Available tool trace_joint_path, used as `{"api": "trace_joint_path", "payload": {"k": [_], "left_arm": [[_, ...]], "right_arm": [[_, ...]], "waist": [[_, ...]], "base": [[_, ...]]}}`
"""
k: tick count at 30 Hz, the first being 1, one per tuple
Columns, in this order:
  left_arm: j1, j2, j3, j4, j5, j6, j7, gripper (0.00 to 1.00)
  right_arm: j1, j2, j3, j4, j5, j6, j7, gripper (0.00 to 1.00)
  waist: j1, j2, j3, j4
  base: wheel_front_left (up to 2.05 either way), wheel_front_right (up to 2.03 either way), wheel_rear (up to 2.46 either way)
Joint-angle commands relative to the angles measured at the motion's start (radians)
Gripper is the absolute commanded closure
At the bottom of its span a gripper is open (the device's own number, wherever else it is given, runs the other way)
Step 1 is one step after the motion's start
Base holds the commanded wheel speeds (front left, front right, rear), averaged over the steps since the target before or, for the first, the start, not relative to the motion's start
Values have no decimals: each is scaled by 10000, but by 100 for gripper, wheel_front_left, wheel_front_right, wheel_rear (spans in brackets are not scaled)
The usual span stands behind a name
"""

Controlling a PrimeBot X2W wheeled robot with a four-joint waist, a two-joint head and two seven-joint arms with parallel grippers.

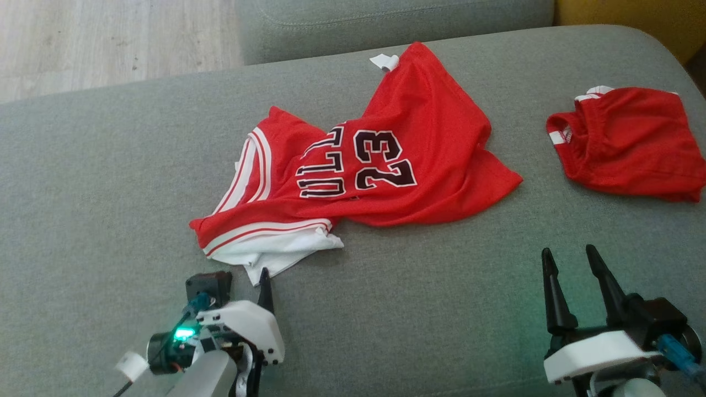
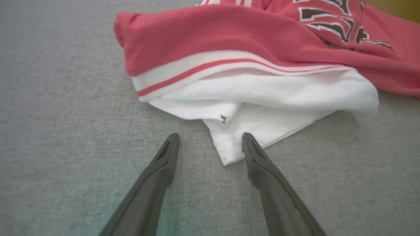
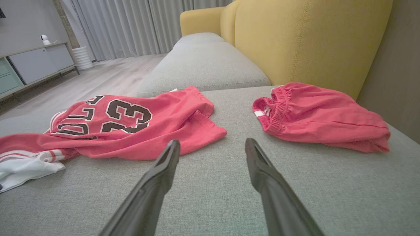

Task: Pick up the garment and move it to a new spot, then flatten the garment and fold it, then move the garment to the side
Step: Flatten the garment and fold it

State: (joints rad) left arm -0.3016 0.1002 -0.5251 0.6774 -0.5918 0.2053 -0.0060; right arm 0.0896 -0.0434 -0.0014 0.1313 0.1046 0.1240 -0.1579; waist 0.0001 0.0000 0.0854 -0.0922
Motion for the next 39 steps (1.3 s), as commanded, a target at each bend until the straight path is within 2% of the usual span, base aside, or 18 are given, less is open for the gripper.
{"api": "trace_joint_path", "payload": {"k": [1,4,5,6,7,9,10,14,19,27,30,35,39], "left_arm": [[-493,-10,233,-35,-107,-50,-38,0],[-617,-95,-6,204,-62,-215,92,0],[-662,-127,-107,259,-31,-262,139,4],[-709,-160,-225,309,14,-310,192,35],[-752,-193,-329,358,49,-342,235,54],[-823,-258,-490,449,95,-352,267,82],[-861,-281,-581,500,147,-341,270,100],[-980,-343,-662,595,156,-282,49,100],[-1110,-214,-430,322,131,-166,-607,100],[-805,388,-200,-1183,271,151,-1293,100],[-652,490,-230,-1656,312,226,-1297,100],[-347,668,-342,-2782,405,411,-1188,100],[-182,834,-393,-3455,460,557,-1032,100]], "right_arm": [[-449,-68,238,-320,-12,67,-101,0],[-468,-68,223,-294,-25,67,-117,0],[-476,-68,210,-287,-38,67,-117,0],[-486,-68,198,-278,-66,67,-115,0],[-501,-68,189,-269,-88,67,-112,0],[-547,-68,184,-245,-119,67,-98,0],[-585,-68,189,-229,-148,67,-82,0],[-855,-68,99,-125,-263,67,96,0],[-1589,-68,-629,255,-653,67,1024,0],[-3311,-68,-1649,1592,-1625,67,2926,0],[-3701,-146,-1850,2112,-1762,67,3239,0],[-4543,-591,-2160,3533,-1391,67,3664,0],[-5090,-990,-1924,4472,-953,67,3800,0]], "waist": [[-1,0,38,-29],[-1,0,67,-39],[-1,0,74,-31],[-1,0,80,-20],[-1,0,84,-9],[-1,0,91,13],[-1,0,96,23],[-1,0,148,113],[-1,0,256,391],[-1,0,498,1158],[-1,0,566,1354],[-1,0,775,1835],[-1,0,921,2049]], "base": [[0,0,0],[0,0,0],[0,0,0],[0,0,0],[0,0,0],[0,0,0],[0,0,0],[0,0,0],[0,0,0],[0,0,0],[0,0,0],[0,0,0],[0,0,0]]}}
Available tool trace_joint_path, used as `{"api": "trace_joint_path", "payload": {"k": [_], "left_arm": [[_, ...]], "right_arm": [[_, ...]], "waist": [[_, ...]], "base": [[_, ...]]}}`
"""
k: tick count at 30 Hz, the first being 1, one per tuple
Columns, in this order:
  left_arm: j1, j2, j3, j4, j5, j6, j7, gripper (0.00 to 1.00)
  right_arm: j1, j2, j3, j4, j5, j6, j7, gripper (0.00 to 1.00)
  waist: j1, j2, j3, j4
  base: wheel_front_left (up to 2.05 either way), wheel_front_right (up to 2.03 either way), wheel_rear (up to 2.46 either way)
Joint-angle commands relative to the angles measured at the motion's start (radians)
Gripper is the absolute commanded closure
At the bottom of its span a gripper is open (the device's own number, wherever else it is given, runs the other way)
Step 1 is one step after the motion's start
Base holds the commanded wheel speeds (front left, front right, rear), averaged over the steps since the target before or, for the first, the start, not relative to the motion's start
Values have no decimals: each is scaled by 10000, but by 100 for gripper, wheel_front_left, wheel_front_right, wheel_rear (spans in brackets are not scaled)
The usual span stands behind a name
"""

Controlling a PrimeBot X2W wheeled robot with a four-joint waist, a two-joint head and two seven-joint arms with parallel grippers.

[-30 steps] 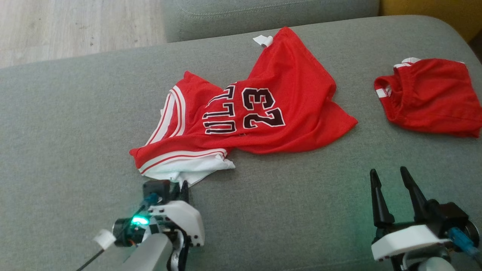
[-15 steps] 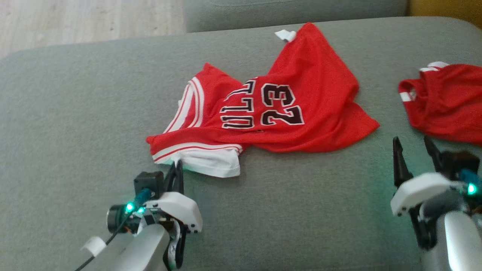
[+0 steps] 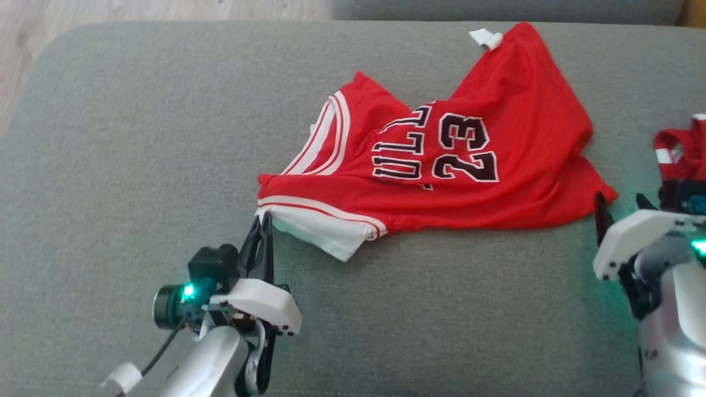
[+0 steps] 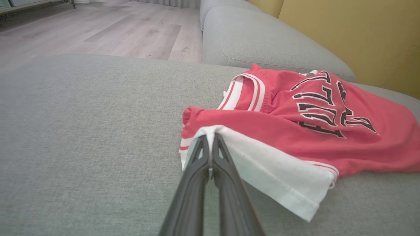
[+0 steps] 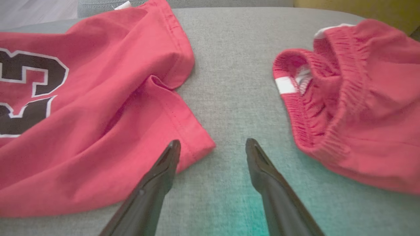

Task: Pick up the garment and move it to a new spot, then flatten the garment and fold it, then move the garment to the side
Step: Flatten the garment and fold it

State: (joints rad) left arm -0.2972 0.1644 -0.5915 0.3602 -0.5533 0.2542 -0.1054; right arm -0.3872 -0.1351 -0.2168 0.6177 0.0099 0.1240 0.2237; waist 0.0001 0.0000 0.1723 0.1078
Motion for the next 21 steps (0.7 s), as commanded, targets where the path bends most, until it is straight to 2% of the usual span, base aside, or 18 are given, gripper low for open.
{"api": "trace_joint_path", "payload": {"k": [1,7,8,9,12,13,15,21], "left_arm": [[-182,235,265,-418,84,103,-6,100],[88,437,245,-1014,109,311,149,100],[129,464,245,-1083,106,337,164,100],[174,485,250,-1154,94,356,170,100],[308,567,266,-1314,43,382,202,100],[337,588,268,-1363,24,385,218,100],[378,634,293,-1462,-14,377,211,100],[354,871,533,-1967,-105,367,23,100]], "right_arm": [[-426,-149,336,-200,119,67,6,0],[-801,-557,1219,776,891,67,590,0],[-833,-600,1349,844,1066,67,635,32],[-851,-638,1454,926,1251,67,706,60],[-851,-726,1838,1068,1707,67,839,75],[-855,-744,1951,1083,1864,67,845,100],[-903,-785,2182,1065,2200,67,758,100],[-1197,-927,2871,487,3037,67,-409,100]], "waist": [[-1,0,82,80],[-1,0,138,142],[-1,0,117,132],[-1,0,84,115],[-1,0,-33,30],[-1,0,-60,6],[-1,0,-105,-51],[-1,0,-407,-274]], "base": [[0,0,0],[0,0,0],[0,0,0],[0,0,0],[0,0,0],[0,0,0],[0,0,0],[0,0,0]]}}
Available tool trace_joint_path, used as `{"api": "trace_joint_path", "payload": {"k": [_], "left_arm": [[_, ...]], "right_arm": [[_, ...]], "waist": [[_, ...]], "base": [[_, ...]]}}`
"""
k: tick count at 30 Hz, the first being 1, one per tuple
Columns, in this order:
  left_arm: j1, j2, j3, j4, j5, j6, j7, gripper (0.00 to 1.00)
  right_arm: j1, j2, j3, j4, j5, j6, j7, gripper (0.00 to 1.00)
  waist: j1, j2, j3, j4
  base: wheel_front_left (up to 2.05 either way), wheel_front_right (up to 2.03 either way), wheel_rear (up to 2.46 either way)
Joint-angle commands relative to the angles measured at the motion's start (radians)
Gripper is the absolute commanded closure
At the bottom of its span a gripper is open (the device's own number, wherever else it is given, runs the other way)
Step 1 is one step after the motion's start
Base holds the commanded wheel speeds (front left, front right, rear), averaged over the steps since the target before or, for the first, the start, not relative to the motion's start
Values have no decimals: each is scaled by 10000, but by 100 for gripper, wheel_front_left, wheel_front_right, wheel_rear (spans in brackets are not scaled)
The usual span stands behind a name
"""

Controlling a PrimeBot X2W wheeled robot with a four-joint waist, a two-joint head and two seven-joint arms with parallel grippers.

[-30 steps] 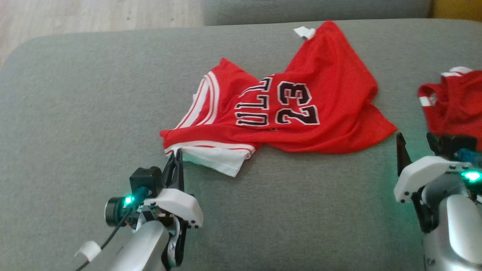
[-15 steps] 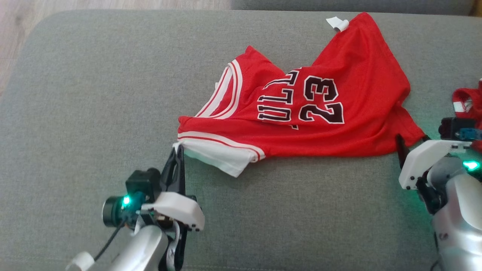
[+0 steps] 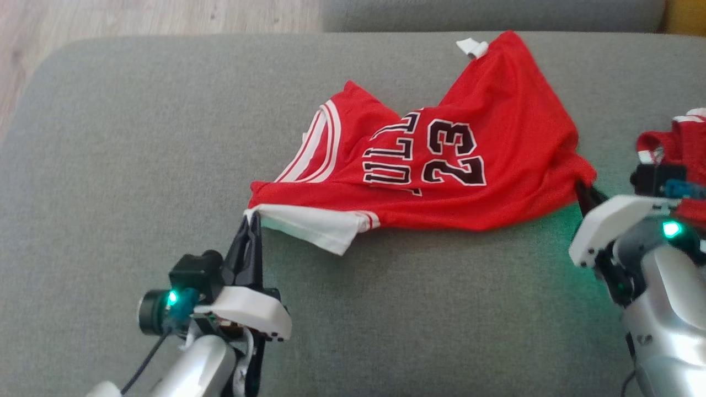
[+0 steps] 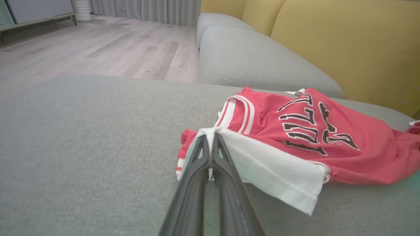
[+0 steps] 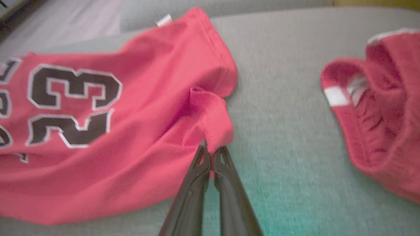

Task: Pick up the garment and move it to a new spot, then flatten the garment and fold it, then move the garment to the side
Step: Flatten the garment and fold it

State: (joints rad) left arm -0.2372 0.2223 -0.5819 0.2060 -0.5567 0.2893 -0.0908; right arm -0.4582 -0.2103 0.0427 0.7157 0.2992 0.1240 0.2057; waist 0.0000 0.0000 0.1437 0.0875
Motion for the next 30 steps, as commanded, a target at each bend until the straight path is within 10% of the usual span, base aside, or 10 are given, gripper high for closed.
{"api": "trace_joint_path", "payload": {"k": [1,13,30], "left_arm": [[-277,368,469,-539,-67,-6,-128,100],[-1195,1916,1178,-3454,154,-108,631,100],[-5825,3931,2017,-6821,503,-1010,3733,100]], "right_arm": [[-494,-210,397,-655,270,67,-365,100],[364,-1129,753,-4374,985,67,-1064,100],[1250,-1069,-1301,-11998,-164,67,2733,100]], "waist": [[0,0,-211,-104],[0,0,-1680,-449],[0,0,-2303,-985]], "base": [[0,0,0],[0,0,0],[0,0,0]]}}
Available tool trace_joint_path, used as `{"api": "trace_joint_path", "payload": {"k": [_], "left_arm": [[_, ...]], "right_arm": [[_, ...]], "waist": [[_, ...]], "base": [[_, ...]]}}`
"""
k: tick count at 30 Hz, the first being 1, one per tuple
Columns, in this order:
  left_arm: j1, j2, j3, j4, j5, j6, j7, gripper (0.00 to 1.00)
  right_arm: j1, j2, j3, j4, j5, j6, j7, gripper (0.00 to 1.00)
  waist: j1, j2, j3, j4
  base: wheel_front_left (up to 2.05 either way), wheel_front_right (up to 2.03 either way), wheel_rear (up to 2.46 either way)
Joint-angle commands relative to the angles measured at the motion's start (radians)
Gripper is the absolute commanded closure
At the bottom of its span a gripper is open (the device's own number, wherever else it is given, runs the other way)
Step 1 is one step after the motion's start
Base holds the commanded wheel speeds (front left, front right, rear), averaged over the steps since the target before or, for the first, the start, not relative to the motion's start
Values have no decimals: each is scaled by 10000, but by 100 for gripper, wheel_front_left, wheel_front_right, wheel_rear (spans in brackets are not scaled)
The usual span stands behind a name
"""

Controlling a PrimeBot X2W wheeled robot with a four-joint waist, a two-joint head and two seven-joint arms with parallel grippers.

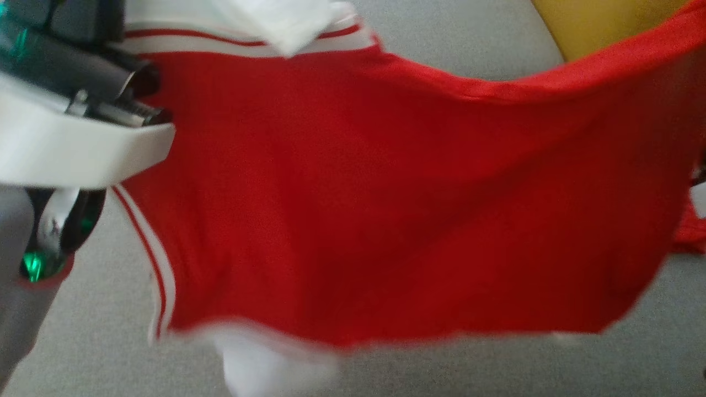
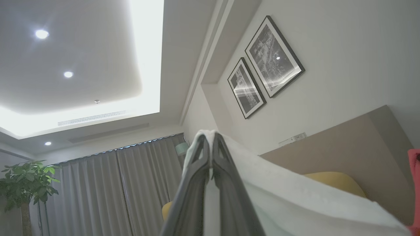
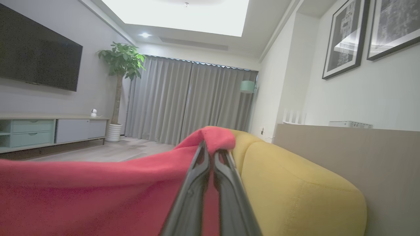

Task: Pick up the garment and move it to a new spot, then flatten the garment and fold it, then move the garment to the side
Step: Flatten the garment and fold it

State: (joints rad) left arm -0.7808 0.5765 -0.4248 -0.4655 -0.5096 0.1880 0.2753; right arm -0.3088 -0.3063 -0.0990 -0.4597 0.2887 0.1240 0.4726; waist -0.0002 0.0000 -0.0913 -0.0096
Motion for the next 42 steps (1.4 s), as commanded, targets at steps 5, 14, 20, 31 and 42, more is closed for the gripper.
{"api": "trace_joint_path", "payload": {"k": [5,14,20,31,42], "left_arm": [[-1210,57,-290,1031,-228,-709,523,100],[-3799,-446,-757,4748,291,-1833,44,100],[-6023,-1013,-813,7598,1288,-1929,-1380,100],[-7014,-2737,-1244,10933,1538,-1883,-3448,100],[-5118,-3423,-1269,11731,856,-2271,-5127,100]], "right_arm": [[-299,75,-55,-329,-158,67,545,100],[-3107,530,577,2886,-689,67,-431,100],[-6386,1097,781,6486,-2115,67,-1793,100],[-8963,1775,55,11109,-4641,67,-3984,100],[-8432,2354,-958,13857,-5433,67,-6276,100]], "waist": [[2,0,570,-12],[2,0,2403,-231],[2,0,2859,-231],[2,0,3929,587],[2,0,5498,825]], "base": [[0,0,0],[0,0,0],[0,0,0],[0,0,0],[0,0,0]]}}
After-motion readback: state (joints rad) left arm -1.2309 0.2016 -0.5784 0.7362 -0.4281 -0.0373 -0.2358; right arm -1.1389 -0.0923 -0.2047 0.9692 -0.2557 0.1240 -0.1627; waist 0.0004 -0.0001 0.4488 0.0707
